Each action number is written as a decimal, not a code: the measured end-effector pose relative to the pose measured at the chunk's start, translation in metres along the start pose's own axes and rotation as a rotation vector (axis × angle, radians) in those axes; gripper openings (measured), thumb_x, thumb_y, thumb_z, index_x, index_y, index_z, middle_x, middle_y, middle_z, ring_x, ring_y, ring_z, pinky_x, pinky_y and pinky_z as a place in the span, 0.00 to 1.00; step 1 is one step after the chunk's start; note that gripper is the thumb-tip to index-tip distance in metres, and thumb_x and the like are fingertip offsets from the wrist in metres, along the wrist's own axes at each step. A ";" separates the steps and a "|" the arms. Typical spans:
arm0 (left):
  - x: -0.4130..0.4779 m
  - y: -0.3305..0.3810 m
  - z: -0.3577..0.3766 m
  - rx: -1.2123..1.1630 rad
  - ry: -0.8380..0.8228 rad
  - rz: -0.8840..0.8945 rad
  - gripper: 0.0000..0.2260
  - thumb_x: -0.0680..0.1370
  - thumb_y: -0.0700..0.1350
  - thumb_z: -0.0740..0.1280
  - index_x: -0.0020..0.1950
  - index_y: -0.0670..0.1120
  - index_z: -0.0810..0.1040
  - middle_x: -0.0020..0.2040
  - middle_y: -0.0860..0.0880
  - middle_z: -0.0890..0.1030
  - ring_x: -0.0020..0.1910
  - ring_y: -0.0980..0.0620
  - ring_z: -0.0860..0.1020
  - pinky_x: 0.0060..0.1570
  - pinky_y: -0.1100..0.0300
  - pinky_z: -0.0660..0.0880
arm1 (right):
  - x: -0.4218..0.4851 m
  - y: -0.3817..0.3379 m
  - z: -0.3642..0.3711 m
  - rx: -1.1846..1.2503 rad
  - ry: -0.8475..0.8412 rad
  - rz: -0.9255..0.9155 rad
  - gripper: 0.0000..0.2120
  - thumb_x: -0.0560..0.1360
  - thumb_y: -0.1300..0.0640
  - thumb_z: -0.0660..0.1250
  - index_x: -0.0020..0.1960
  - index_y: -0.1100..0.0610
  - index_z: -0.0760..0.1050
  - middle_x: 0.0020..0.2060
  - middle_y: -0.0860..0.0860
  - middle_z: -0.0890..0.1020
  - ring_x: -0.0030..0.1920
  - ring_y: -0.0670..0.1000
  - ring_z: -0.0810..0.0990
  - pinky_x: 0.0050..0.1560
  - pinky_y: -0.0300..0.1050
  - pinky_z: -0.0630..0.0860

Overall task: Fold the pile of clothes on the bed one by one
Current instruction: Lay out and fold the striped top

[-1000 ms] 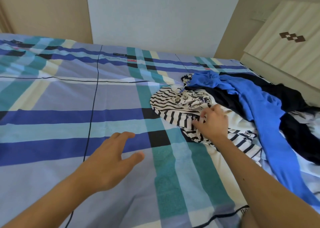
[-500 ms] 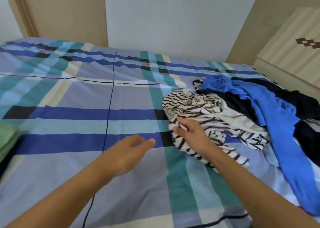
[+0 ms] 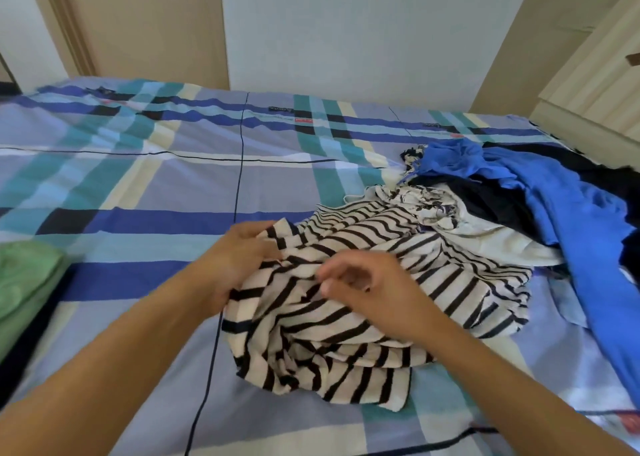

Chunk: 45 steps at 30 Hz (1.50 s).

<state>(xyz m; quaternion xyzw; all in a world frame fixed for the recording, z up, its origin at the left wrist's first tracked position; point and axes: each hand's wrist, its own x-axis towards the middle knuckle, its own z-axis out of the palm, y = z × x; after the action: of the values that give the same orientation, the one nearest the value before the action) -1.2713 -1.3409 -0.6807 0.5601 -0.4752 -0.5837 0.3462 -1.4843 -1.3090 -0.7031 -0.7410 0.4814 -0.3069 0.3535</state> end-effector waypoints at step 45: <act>0.009 -0.058 0.019 0.745 -0.141 0.229 0.36 0.72 0.60 0.73 0.76 0.55 0.65 0.70 0.56 0.74 0.68 0.54 0.73 0.70 0.54 0.69 | 0.014 0.039 -0.037 0.054 -0.204 0.519 0.05 0.76 0.55 0.67 0.51 0.52 0.80 0.46 0.51 0.83 0.49 0.51 0.82 0.46 0.47 0.77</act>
<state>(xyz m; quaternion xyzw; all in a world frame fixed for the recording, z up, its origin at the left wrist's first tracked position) -1.2840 -1.3281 -0.7393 0.5491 -0.7366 -0.3659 0.1485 -1.5279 -1.3414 -0.7128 -0.6104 0.6086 -0.1426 0.4865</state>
